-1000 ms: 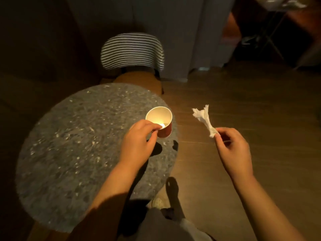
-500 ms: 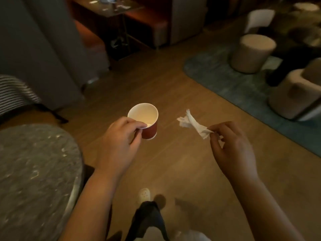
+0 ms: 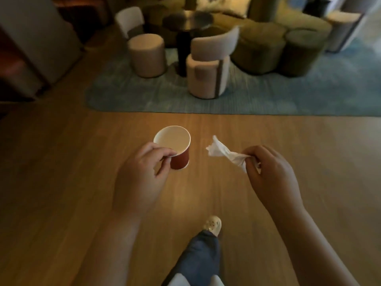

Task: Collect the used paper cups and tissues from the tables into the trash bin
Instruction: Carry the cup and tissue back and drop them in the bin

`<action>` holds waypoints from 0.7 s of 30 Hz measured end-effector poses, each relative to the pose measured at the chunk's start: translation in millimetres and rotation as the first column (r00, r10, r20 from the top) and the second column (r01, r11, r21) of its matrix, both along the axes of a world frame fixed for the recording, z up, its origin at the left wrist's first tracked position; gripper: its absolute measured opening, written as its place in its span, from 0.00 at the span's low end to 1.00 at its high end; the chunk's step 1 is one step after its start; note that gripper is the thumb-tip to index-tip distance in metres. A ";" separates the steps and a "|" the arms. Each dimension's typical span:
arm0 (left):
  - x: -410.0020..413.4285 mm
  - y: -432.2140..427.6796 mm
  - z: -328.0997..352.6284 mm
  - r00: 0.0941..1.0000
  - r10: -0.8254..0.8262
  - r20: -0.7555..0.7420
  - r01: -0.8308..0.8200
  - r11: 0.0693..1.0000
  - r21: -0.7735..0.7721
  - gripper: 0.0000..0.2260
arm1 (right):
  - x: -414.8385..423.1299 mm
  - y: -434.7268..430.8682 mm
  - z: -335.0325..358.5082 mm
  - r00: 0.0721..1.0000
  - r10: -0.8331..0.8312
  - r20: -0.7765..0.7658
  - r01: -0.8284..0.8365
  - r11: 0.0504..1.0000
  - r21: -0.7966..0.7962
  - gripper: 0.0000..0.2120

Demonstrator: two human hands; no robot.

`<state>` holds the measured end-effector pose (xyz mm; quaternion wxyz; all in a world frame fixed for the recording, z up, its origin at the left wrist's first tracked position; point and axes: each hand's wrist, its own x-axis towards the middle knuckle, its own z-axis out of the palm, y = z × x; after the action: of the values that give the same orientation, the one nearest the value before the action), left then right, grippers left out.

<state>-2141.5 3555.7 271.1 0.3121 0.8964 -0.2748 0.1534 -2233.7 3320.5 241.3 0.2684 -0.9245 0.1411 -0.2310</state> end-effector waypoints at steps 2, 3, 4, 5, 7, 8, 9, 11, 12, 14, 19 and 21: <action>22.1 -34.5 -6.5 0.998 -0.056 -0.039 0.057 0.998 0.004 0.08 | 7.4 -27.6 -2.0 0.998 -0.057 -0.025 0.057 0.998 -0.001 0.04; 34.3 -51.4 -9.0 0.996 -0.077 -0.048 0.078 0.997 0.015 0.08 | 13.4 -41.3 -3.4 0.996 -0.083 -0.039 0.083 0.997 -0.009 0.04; 47.3 -68.3 -10.9 0.993 -0.099 -0.058 0.101 0.995 0.025 0.08 | 21.4 -55.6 -5.2 0.993 -0.104 -0.052 0.104 0.994 -0.020 0.04; 60.5 -85.2 -12.9 0.990 -0.125 -0.072 0.128 0.991 0.032 0.08 | 30.5 -69.9 -7.0 0.990 -0.125 -0.069 0.123 0.992 -0.031 0.04; 87.2 -116.8 -14.9 0.980 -0.176 -0.093 0.180 0.983 0.040 0.09 | 52.1 -97.1 -8.2 0.981 -0.165 -0.102 0.160 0.986 -0.051 0.04; 101.6 -132.0 -14.3 0.978 -0.187 -0.092 0.192 0.981 0.041 0.09 | 65.4 -110.6 -7.4 0.977 -0.178 -0.117 0.171 0.983 -0.065 0.04; 116.0 -147.3 -13.4 0.977 -0.193 -0.091 0.197 0.980 0.041 0.09 | 79.1 -124.0 -6.0 0.974 -0.186 -0.131 0.177 0.981 -0.076 0.03; 141.6 -178.3 -11.8 0.973 -0.209 -0.096 0.213 0.976 0.040 0.09 | 106.2 -150.6 -1.3 0.969 -0.200 -0.146 0.189 0.978 -0.088 0.03; 153.9 -195.7 -10.9 0.970 -0.222 -0.099 0.227 0.973 0.034 0.09 | 118.9 -165.1 1.7 0.967 -0.210 -0.145 0.198 0.976 -0.091 0.03; 176.3 -234.9 -10.0 0.957 -0.270 -0.107 0.274 0.962 0.024 0.09 | 138.4 -194.7 7.3 0.961 -0.242 -0.132 0.230 0.968 -0.097 0.03; 216.5 -354.2 -7.9 0.883 -0.461 -0.088 0.464 0.885 0.026 0.09 | 145.0 -276.6 6.6 0.917 -0.386 -0.102 0.379 0.922 -0.084 0.03; 222.5 -402.7 -7.9 0.841 -0.536 -0.072 0.539 0.841 0.036 0.08 | 133.2 -312.0 2.2 0.886 -0.447 -0.127 0.440 0.895 -0.080 0.04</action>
<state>-1919.0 3153.0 263.2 0.3260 0.7958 -0.5096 0.0254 -2100.5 3008.4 243.5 0.1753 -0.8881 0.3614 -0.2234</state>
